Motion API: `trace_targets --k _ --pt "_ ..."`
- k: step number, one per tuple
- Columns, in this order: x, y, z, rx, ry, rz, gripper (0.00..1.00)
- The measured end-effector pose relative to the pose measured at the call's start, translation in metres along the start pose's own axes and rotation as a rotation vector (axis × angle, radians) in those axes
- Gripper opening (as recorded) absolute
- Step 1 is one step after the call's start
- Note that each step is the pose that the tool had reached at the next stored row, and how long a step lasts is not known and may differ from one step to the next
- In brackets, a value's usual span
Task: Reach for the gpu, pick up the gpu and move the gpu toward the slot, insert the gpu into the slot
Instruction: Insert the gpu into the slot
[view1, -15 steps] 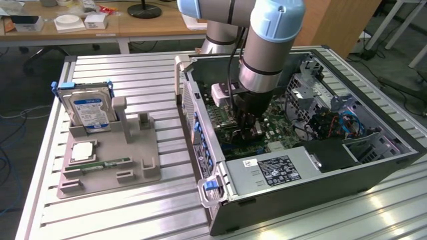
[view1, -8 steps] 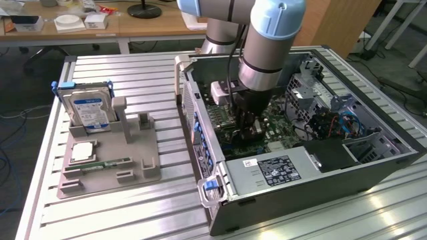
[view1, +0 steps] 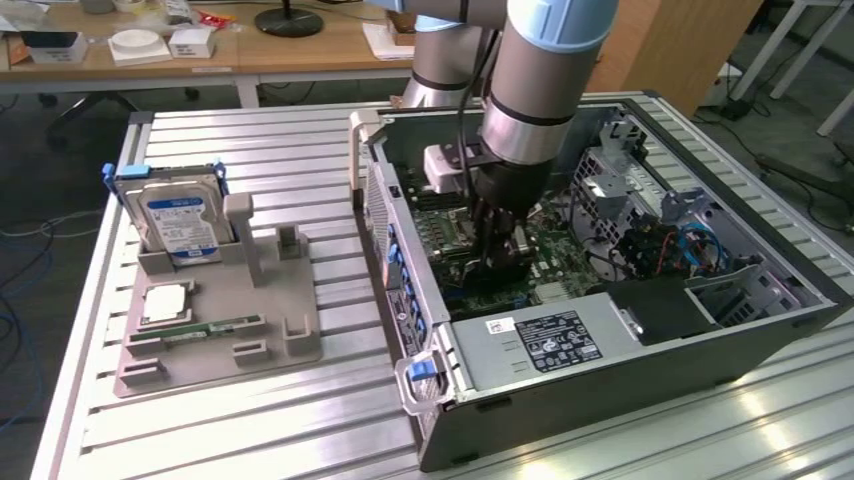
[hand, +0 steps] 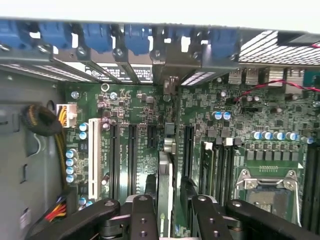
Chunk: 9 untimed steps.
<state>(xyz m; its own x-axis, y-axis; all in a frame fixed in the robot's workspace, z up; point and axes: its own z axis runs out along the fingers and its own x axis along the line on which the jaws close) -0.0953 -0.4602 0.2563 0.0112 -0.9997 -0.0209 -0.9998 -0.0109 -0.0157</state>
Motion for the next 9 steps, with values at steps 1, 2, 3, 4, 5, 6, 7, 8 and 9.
trace_targets --k 1,2,3,4,5,6,7,8,9 --pt "0.0 0.0 -0.0021 0.0002 -0.0001 0.0 0.33" --pt "-0.0001 -0.0001 -0.0046 0.0002 -0.0001 0.0 0.33" --pt "-0.0001 -0.0001 -0.007 0.0001 0.0 0.0 0.33" --pt "-0.0002 -0.0001 -0.0085 0.0002 0.0 0.0 0.33" --pt "-0.0002 -0.0001 -0.0088 0.0003 -0.0003 0.0 0.33" --pt "-0.0002 -0.0002 -0.0088 0.0003 -0.0002 0.0 0.32" --pt "-0.0002 -0.0001 -0.0087 0.0003 -0.0002 0.0 0.25" --pt "-0.0002 -0.0002 -0.0088 0.0003 -0.0002 0.0 0.25" --pt "-0.0002 -0.0001 -0.0088 0.0002 -0.0001 0.0 0.25"
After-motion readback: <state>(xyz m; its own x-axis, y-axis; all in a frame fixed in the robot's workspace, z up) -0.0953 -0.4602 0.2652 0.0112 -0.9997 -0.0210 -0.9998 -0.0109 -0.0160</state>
